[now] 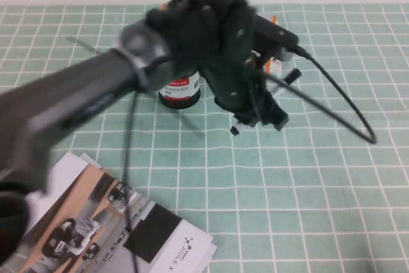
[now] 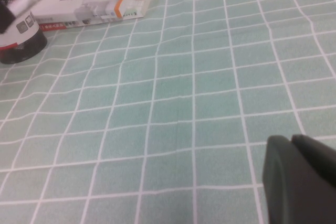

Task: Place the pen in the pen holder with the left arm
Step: Place the pen onto the pen holder

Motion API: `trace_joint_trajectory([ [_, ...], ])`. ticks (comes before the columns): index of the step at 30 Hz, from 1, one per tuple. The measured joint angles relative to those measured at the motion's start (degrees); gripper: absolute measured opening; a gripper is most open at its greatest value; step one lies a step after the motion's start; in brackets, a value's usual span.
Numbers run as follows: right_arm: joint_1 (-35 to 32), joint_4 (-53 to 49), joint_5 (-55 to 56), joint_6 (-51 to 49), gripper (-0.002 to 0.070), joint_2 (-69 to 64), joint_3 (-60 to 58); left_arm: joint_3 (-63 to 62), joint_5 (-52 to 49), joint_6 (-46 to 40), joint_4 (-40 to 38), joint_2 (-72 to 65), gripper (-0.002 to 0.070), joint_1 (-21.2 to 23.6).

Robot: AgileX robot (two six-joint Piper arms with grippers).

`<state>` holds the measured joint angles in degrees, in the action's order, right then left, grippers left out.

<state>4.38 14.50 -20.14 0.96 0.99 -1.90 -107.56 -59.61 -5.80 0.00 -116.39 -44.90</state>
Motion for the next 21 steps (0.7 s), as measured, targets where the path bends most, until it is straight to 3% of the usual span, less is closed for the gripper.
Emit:
trace_joint_trajectory([
  [4, 0.0, 0.0, 0.0, 0.0, -0.0020, 0.0, 0.0, 13.0, 13.2, 0.0, 0.0, 7.5, 0.0111, 0.9],
  [16, 0.0, 0.0, 0.0, 0.0, -0.0020, 0.0, 0.0, 46.6, 72.1, 2.5, -1.9, 23.5, 0.0111, 8.8],
  [21, 0.0, 0.0, 0.0, 0.0, -0.0020, 0.0, 0.0, 51.3, 85.0, 4.3, -2.2, 23.5, 0.0111, 12.1],
])
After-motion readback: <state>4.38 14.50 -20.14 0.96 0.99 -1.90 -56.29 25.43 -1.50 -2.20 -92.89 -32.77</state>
